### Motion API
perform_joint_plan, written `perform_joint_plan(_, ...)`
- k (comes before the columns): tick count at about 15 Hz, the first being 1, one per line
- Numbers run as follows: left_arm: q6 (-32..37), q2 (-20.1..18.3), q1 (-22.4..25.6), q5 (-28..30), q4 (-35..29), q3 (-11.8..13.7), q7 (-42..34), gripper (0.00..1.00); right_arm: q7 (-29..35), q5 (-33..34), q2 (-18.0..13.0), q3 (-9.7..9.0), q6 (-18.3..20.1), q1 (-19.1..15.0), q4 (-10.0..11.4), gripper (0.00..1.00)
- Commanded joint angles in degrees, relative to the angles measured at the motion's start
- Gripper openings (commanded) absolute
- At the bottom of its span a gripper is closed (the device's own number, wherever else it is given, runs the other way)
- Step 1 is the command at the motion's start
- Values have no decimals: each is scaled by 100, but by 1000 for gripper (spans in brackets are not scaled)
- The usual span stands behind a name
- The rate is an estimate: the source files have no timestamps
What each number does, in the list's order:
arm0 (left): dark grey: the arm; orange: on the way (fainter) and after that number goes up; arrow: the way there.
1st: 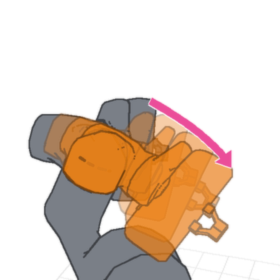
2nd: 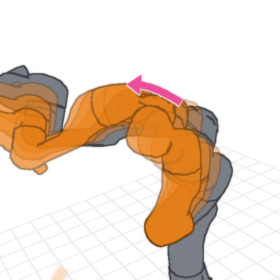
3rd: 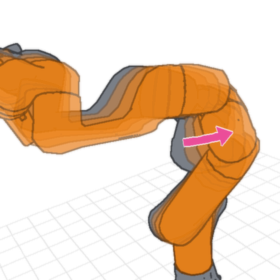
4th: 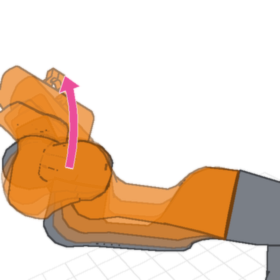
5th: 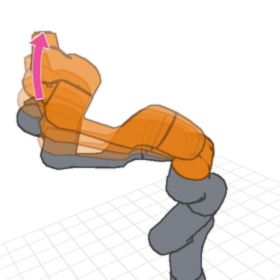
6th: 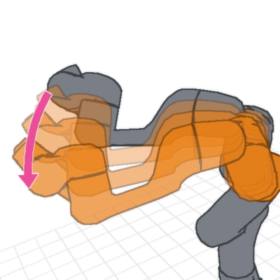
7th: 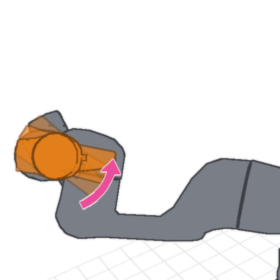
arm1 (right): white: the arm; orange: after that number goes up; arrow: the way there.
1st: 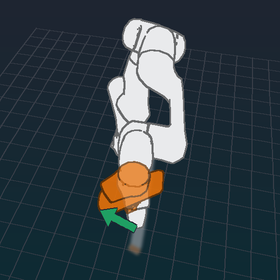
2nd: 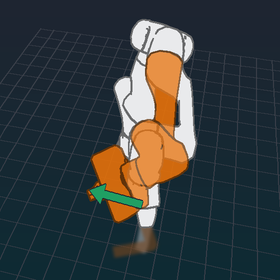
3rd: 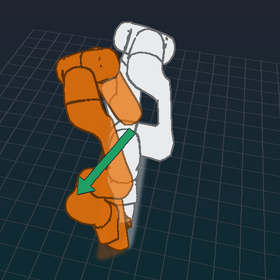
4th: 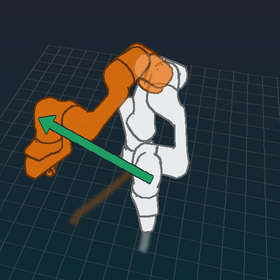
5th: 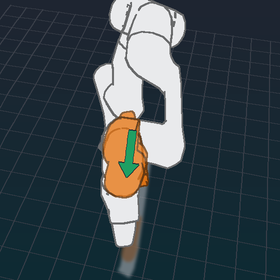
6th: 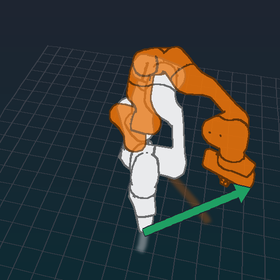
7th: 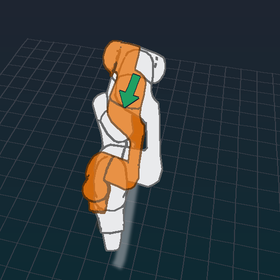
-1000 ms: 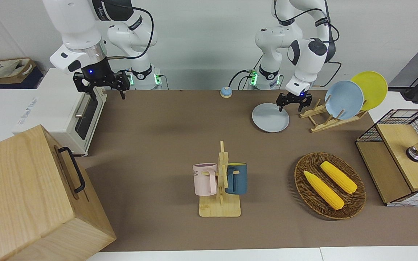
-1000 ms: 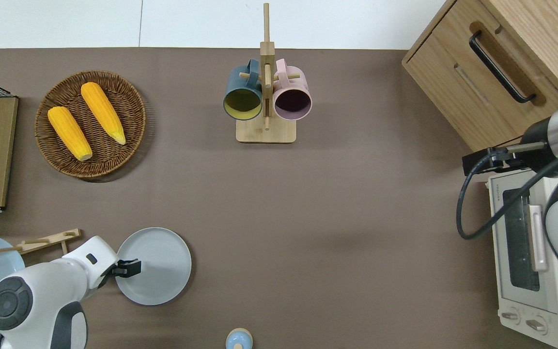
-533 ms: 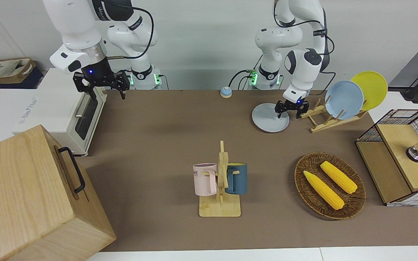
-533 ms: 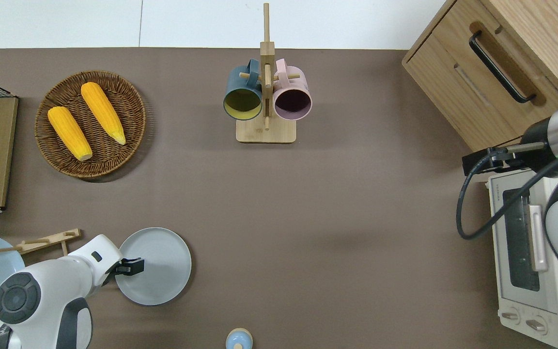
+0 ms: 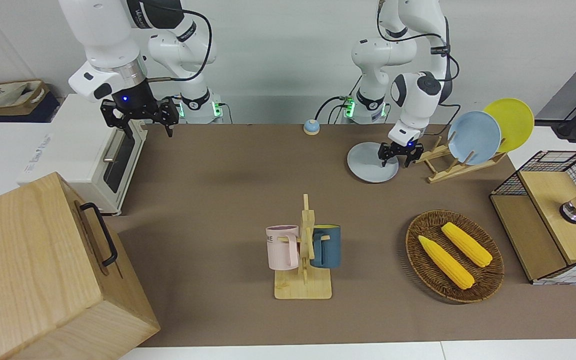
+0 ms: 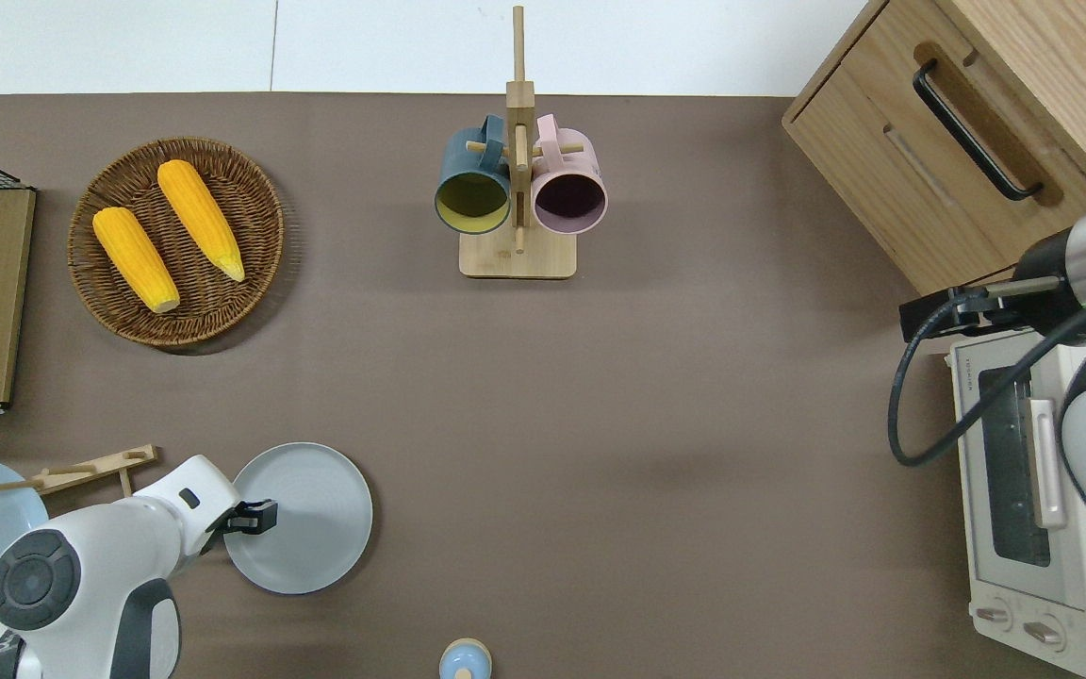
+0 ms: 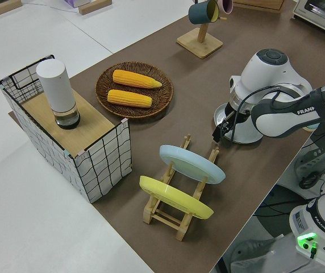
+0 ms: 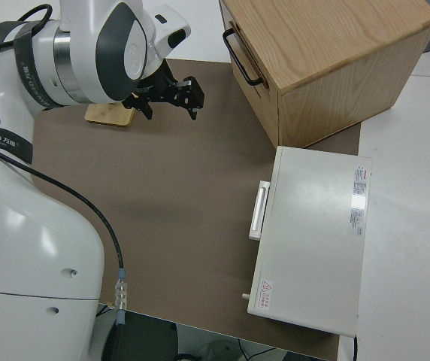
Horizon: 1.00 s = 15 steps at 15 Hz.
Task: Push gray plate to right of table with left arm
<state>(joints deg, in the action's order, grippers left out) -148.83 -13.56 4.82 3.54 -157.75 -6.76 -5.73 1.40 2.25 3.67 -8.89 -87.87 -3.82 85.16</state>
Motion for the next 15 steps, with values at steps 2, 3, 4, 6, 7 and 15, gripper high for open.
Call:
perform_joint_plan(2, 29, -156, -24, -29, 24, 17, 19, 322, 18, -40, -33, 1, 59, -4, -8, 983)
perform_joint_plan(3, 56, -165, -16, -20, 33, 17, 11, 226, 27, -40, -33, 1, 59, -4, -8, 983)
perform_joint_plan(4, 56, -156, -7, -20, 42, 17, 11, 130, 27, -40, -33, 1, 59, -4, -8, 983)
perform_joint_plan(6, 65, -156, -16, -11, 60, 17, 11, 0, 18, -40, -33, 1, 59, -4, -8, 983)
perform_joint_plan(7, 82, -156, -16, -11, 60, 17, 11, 0, 18, -40, -33, 1, 59, -4, -8, 983)
perform_joint_plan(15, 91, -42, -77, -2, 60, -62, 291, 0, 18, -40, -33, 1, 59, -4, -8, 983)
